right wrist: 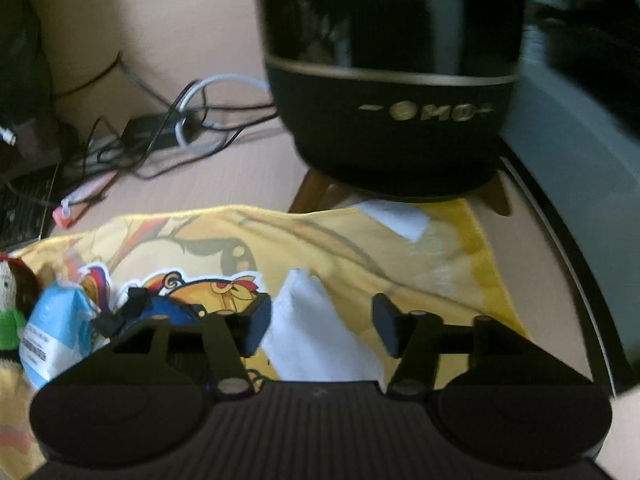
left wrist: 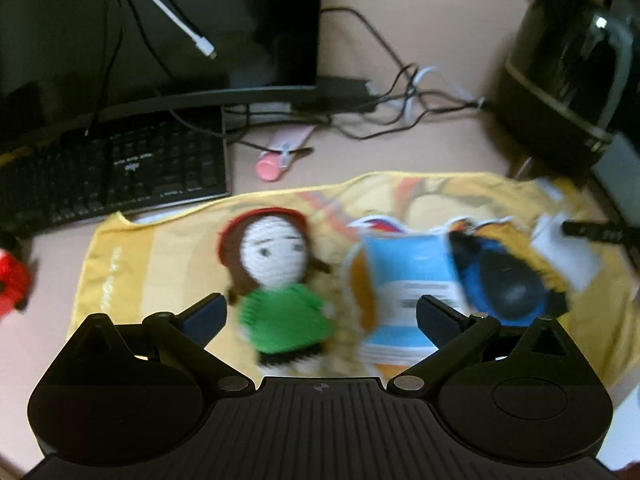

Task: Clean container
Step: 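Open the right tool and drop the tissue on the cloth beside the mask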

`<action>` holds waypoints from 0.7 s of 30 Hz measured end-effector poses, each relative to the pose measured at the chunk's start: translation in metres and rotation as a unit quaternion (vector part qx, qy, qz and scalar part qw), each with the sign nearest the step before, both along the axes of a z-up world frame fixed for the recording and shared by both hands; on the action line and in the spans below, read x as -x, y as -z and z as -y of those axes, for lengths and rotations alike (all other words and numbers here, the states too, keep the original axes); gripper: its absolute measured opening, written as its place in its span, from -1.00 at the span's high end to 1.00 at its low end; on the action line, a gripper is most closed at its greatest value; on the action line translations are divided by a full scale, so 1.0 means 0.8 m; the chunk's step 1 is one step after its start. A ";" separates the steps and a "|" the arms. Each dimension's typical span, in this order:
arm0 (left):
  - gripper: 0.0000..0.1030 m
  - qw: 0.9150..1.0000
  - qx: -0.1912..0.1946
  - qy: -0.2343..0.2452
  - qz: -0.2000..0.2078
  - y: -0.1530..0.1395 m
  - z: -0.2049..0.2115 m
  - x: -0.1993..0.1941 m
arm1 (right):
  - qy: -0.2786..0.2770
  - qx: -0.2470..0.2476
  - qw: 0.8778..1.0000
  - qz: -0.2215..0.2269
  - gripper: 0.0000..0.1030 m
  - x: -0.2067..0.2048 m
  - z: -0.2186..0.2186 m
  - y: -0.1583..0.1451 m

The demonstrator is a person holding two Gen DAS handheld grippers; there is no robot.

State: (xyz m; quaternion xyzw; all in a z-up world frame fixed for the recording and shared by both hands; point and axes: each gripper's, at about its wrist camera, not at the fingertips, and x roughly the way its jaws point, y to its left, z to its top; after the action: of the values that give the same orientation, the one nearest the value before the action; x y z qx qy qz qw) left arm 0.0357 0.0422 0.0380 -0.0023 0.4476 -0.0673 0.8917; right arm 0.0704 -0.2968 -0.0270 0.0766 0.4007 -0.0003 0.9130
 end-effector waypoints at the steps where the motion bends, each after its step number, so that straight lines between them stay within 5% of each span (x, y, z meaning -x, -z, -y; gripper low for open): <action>1: -1.00 1.000 0.005 -0.003 0.003 -0.002 0.007 0.006 | 0.009 -0.006 1.000 0.009 -0.37 0.010 -0.001 -0.005; 7: -1.00 0.996 0.045 -0.074 0.029 0.002 0.039 0.034 | 0.068 -0.091 0.992 0.055 -0.85 0.088 -0.018 -0.033; 9: -1.00 0.997 0.005 -0.048 0.062 0.002 0.057 0.049 | 0.054 -0.113 0.991 0.045 -0.86 0.115 -0.036 -0.035; 13: -1.00 0.997 -0.038 0.010 0.068 0.004 0.082 0.065 | -0.002 -0.086 0.996 0.012 -0.99 0.136 -0.067 -0.037; 15: -1.00 0.998 -0.032 0.017 0.059 0.003 0.083 0.068 | 0.019 -0.076 0.997 0.017 -0.99 0.136 -0.065 -0.043; 21: -1.00 0.995 -0.060 -0.021 0.072 -0.006 0.075 0.081 | 0.058 -0.069 0.996 0.009 -0.99 0.139 -0.063 -0.044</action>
State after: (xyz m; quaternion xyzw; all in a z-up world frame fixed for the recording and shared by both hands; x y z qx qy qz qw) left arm -0.0294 -0.0174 0.0430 0.0466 0.3851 -0.0217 0.9214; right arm -0.0405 -0.2468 0.0080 0.1622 0.3861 -0.0252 0.9077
